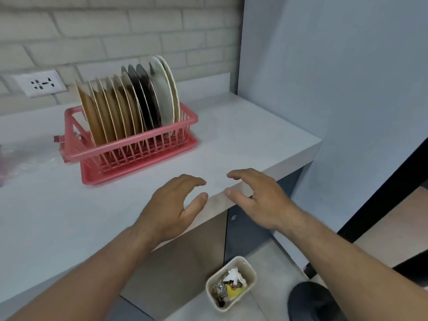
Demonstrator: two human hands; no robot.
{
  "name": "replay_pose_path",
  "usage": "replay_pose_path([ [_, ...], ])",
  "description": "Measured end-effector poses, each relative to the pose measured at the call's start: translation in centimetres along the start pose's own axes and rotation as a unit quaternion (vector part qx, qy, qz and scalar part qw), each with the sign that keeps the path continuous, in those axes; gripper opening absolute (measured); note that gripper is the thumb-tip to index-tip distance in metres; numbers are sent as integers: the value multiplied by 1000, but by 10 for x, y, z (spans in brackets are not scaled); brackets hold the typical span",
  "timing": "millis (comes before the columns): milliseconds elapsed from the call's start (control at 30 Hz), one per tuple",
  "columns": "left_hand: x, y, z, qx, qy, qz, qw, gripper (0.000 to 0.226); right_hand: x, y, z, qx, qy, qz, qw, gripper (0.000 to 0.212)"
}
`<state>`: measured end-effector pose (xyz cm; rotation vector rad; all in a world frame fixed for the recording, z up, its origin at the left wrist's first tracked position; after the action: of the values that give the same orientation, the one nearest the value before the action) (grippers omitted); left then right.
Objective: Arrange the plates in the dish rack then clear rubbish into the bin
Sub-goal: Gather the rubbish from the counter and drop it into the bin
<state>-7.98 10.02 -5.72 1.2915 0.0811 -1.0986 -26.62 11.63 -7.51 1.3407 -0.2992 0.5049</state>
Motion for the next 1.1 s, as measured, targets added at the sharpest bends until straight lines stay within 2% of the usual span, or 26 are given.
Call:
replay_pose_path([
  [300, 23, 21, -27, -36, 42, 26, 998, 44, 28, -14, 12, 31, 44, 3, 999, 47],
  [633, 90, 105, -67, -84, 89, 43, 992, 39, 117, -61, 39, 58, 89, 3, 994, 40],
  [833, 143, 150, -79, -86, 63, 22, 994, 36, 176, -104, 65, 43, 96, -17, 994, 40],
  [867, 171, 173, -89, -73, 52, 15, 996, 36, 203, -130, 80, 27, 84, -16, 996, 39],
  [1100, 228, 244, -114, -44, -4, 12, 999, 41, 297, -207, 107, 27, 59, 15, 998, 37],
])
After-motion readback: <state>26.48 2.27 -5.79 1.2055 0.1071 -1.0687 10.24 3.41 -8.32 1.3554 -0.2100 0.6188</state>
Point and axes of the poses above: each hand's wrist, its own z-axis towards the middle knuckle, its own y-axis out of the back of the hand, x = y × z, the point moved 8 cm from there along z, towards the middle knuckle, and after that the axes turned 10 degrees about -z, right-handed, at the moved point
